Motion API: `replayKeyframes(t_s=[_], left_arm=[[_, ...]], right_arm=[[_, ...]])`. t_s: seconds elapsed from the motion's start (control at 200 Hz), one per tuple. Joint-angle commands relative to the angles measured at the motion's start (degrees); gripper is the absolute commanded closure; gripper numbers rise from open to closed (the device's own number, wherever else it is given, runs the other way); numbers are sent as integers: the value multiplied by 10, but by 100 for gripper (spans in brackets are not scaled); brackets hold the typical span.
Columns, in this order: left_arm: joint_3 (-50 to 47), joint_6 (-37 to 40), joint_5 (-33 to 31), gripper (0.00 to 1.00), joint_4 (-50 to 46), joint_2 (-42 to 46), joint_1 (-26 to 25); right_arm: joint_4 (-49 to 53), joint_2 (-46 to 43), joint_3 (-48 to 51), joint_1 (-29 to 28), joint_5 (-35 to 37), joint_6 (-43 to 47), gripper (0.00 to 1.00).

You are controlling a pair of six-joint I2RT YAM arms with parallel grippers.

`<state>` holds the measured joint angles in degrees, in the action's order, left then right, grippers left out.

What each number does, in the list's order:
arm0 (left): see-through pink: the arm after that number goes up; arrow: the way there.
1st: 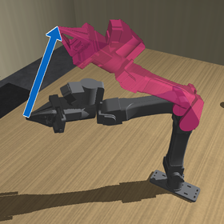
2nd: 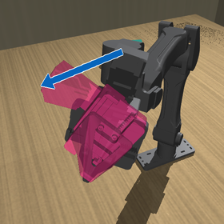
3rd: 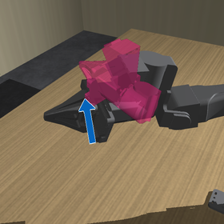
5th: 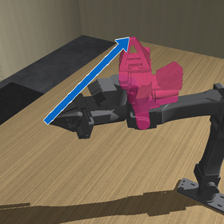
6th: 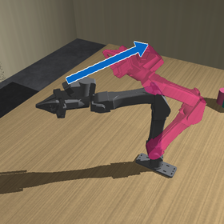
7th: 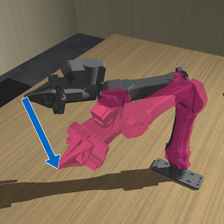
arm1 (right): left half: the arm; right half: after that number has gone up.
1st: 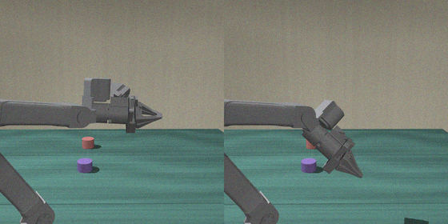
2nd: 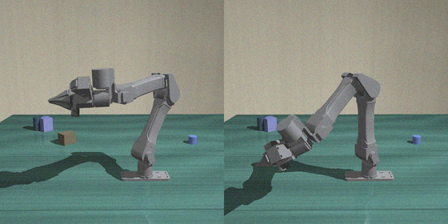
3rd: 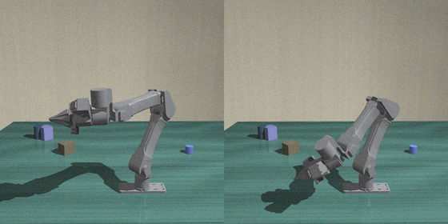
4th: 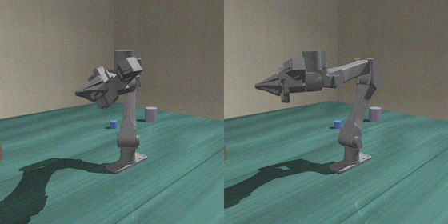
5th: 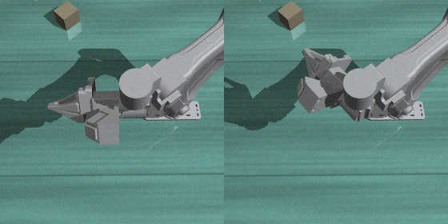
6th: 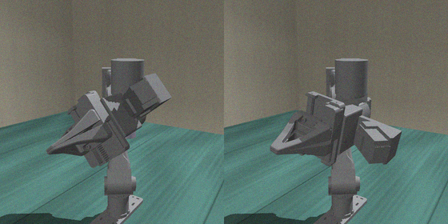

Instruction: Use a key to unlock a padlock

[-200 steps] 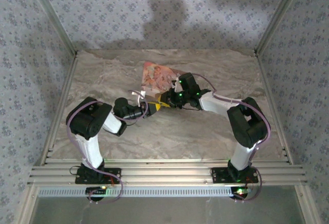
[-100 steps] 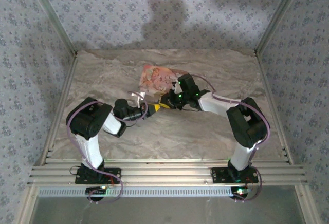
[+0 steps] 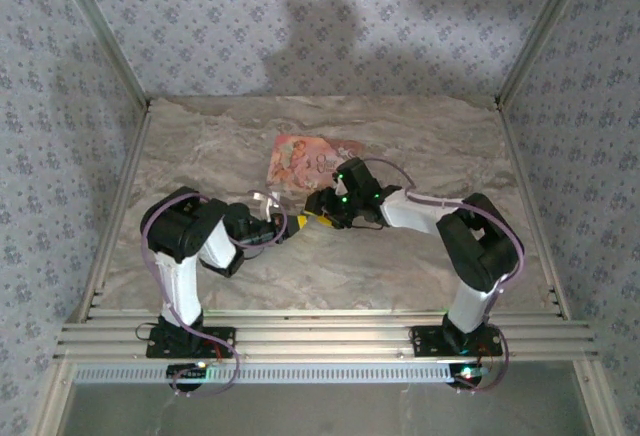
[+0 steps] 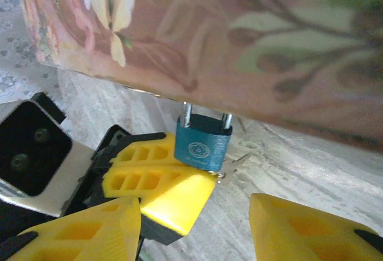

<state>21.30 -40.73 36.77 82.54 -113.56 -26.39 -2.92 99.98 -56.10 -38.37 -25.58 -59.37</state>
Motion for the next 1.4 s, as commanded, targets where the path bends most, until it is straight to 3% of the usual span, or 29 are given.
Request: replayKeyframes(t_s=[0.0, 0.31, 0.759, 0.949, 1.394], left_arm=[[-12, 20, -21, 100, -18, -15, -3], [-17, 15, -17, 100, -19, -3, -3], [-27, 64, -38, 100, -39, 23, -8], [-26, 125, -68, 100, -112, 74, -22], [-1, 314, -184, 100, -317, 181, -77]], right_arm=[[-9, -16, 20, -18, 86, -25, 47], [-115, 25, 38, -55, 177, -96, 44], [-45, 43, 1, -54, 193, -104, 41], [43, 46, -36, -53, 190, -78, 40], [111, 42, -68, -52, 151, -57, 39]])
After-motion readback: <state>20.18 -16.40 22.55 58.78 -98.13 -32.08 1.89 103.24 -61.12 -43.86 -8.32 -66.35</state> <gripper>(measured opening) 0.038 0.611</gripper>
